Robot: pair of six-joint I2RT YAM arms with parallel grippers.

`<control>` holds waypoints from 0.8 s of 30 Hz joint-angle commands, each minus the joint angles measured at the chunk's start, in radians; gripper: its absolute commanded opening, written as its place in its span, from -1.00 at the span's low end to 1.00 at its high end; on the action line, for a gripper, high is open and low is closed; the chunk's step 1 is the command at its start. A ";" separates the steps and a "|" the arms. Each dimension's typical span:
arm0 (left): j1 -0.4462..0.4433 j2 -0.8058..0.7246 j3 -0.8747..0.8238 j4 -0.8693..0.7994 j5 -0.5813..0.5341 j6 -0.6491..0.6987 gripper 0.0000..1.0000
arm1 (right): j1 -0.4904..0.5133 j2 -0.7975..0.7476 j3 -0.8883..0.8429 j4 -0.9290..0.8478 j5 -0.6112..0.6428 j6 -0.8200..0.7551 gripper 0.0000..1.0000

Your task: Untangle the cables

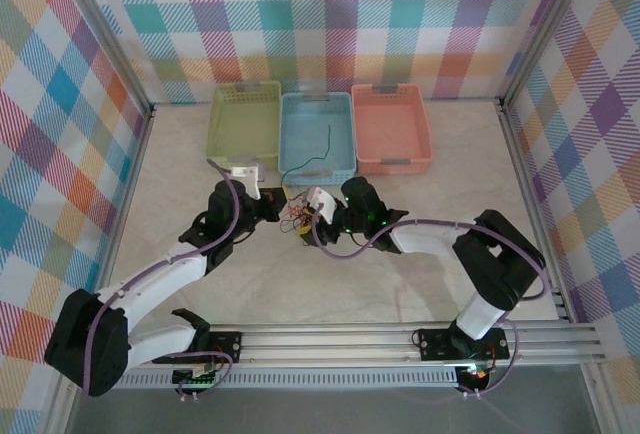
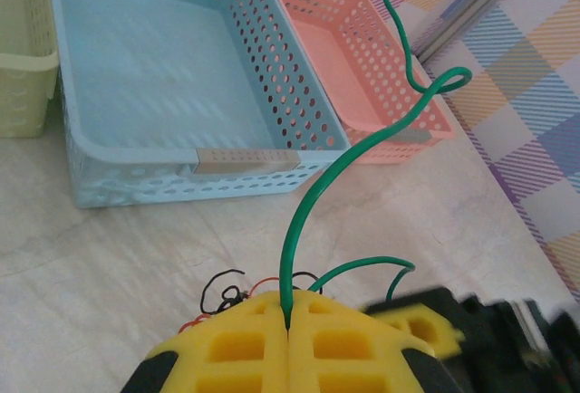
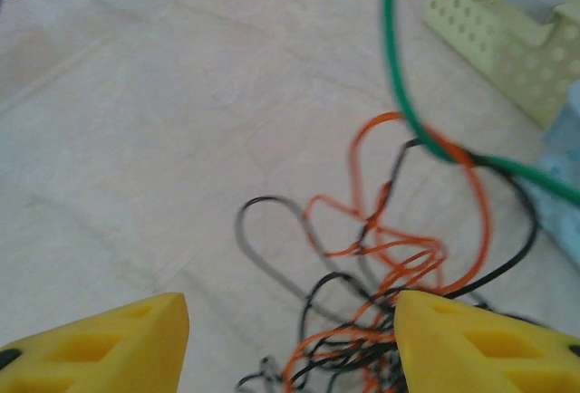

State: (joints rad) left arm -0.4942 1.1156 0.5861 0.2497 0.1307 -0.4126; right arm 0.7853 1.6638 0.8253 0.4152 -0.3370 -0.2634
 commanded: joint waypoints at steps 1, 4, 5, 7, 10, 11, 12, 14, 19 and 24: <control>-0.003 -0.029 0.031 -0.027 0.039 -0.025 -1.00 | 0.002 0.043 0.034 0.089 0.068 -0.022 0.26; -0.003 -0.028 0.031 -0.038 0.055 -0.031 -1.00 | 0.003 0.082 0.062 0.099 0.045 -0.036 0.24; -0.004 -0.025 0.032 -0.044 0.062 -0.031 -1.00 | 0.003 0.091 0.064 0.121 0.059 -0.027 0.22; -0.004 -0.026 0.030 -0.052 0.067 -0.032 -1.00 | 0.002 0.107 0.063 0.166 0.103 -0.020 0.22; -0.004 -0.022 0.033 -0.060 0.089 -0.037 -1.00 | 0.002 0.132 0.086 0.173 0.083 -0.033 0.19; -0.005 -0.018 0.034 -0.059 0.103 -0.039 -1.00 | 0.002 0.145 0.096 0.169 0.061 -0.031 0.18; -0.006 -0.015 0.036 -0.062 0.118 -0.041 -1.00 | 0.002 0.155 0.107 0.167 0.046 -0.021 0.16; -0.006 -0.014 0.041 -0.071 0.137 -0.042 -1.00 | 0.003 0.175 0.116 0.169 0.027 -0.026 0.03; -0.007 -0.039 0.058 -0.144 0.162 -0.045 -1.00 | -0.001 0.184 0.120 0.156 0.087 -0.045 -0.59; -0.007 -0.071 0.134 -0.358 0.176 -0.045 -1.00 | -0.014 0.181 0.106 0.154 0.104 -0.023 -1.00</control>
State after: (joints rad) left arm -0.4957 1.0878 0.6579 0.0319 0.2699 -0.4534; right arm 0.7799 1.8385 0.9257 0.5453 -0.2436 -0.2958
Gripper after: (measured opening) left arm 0.049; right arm 0.065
